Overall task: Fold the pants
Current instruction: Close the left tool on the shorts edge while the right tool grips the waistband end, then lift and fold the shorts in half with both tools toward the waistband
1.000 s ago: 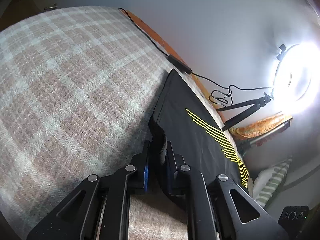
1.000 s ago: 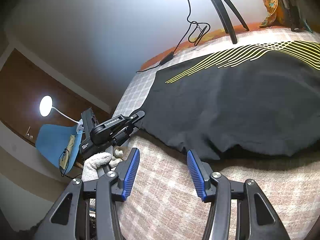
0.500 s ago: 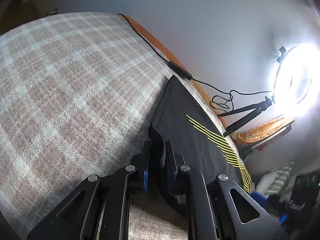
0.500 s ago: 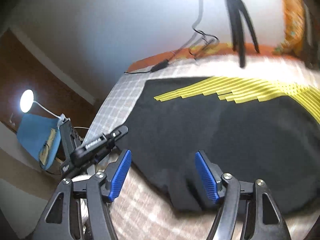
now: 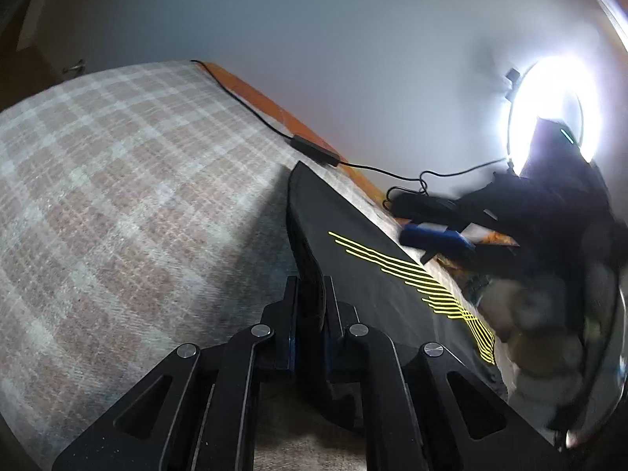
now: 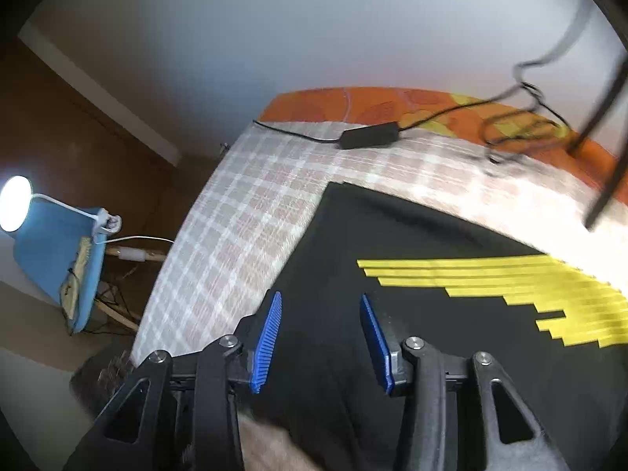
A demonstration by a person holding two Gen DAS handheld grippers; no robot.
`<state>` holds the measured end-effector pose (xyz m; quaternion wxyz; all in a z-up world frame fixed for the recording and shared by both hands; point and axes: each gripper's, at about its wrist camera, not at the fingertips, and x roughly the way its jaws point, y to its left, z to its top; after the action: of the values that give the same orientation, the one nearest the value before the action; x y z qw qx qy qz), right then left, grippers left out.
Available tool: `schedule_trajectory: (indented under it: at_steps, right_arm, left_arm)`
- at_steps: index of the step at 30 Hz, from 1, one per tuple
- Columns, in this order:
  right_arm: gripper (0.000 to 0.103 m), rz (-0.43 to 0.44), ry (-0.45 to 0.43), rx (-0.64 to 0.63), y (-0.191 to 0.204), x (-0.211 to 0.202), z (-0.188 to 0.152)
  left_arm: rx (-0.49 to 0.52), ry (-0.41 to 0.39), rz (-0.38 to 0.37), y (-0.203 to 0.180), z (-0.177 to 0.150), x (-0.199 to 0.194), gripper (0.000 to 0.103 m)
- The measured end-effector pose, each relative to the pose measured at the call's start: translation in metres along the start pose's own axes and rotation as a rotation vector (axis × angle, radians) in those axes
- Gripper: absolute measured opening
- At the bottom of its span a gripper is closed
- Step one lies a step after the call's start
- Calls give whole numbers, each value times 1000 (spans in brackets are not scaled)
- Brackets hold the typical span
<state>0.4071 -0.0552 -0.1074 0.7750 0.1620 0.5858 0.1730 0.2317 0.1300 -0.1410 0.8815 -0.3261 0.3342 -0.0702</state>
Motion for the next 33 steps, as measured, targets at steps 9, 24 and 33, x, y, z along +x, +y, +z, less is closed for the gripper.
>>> schedule_trajectory:
  at_steps: [9, 24, 33]
  right_arm:
    - [41, -120, 92, -117, 36, 60, 29]
    - [8, -273, 111, -189, 37, 84, 29]
    - [2, -202, -21, -147, 14, 37, 19]
  left_arm:
    - [75, 6, -5, -13, -2, 5, 8]
    - [93, 19, -14, -16, -3, 8, 8]
    - [135, 36, -55, -44, -8, 11, 7]
